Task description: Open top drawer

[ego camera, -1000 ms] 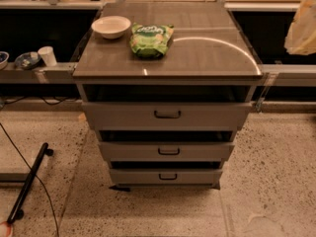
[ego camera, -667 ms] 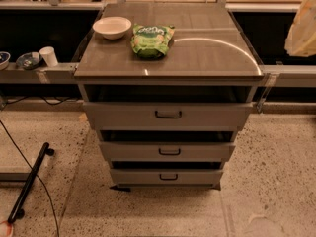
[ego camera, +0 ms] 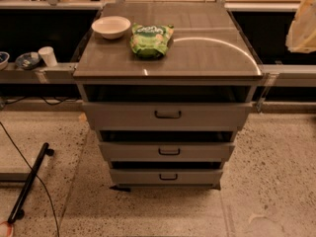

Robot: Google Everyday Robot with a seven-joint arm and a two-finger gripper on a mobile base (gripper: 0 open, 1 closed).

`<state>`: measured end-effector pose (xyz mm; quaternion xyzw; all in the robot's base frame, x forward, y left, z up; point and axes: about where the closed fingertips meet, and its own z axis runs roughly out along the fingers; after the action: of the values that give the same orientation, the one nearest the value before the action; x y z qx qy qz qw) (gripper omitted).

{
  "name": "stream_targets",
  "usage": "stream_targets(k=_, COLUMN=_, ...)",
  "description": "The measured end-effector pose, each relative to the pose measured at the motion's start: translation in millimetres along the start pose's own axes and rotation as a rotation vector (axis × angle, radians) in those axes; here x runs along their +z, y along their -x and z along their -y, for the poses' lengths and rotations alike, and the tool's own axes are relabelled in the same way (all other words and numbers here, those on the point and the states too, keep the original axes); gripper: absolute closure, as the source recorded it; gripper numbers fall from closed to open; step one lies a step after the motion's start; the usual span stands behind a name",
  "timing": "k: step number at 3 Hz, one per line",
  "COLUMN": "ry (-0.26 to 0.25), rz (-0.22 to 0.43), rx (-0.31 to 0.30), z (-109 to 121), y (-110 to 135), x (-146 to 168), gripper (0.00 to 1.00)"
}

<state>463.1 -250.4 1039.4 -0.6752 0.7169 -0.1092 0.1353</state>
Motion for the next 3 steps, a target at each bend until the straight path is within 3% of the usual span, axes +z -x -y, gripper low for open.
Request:
stream_targets(k=1, ry=0.001, rz=0.0, rx=0.0, z=1.3, y=-0.1, x=-3.3, gripper=0.31)
stream_targets(k=2, ry=0.004, rz=0.001, rx=0.003, z=2.6, y=-2.1, x=-5.4, gripper=0.42)
stream_targets(k=3, ry=0.005, rz=0.001, rx=0.004, z=4.0, y=-2.2, x=-8.9, gripper=0.67)
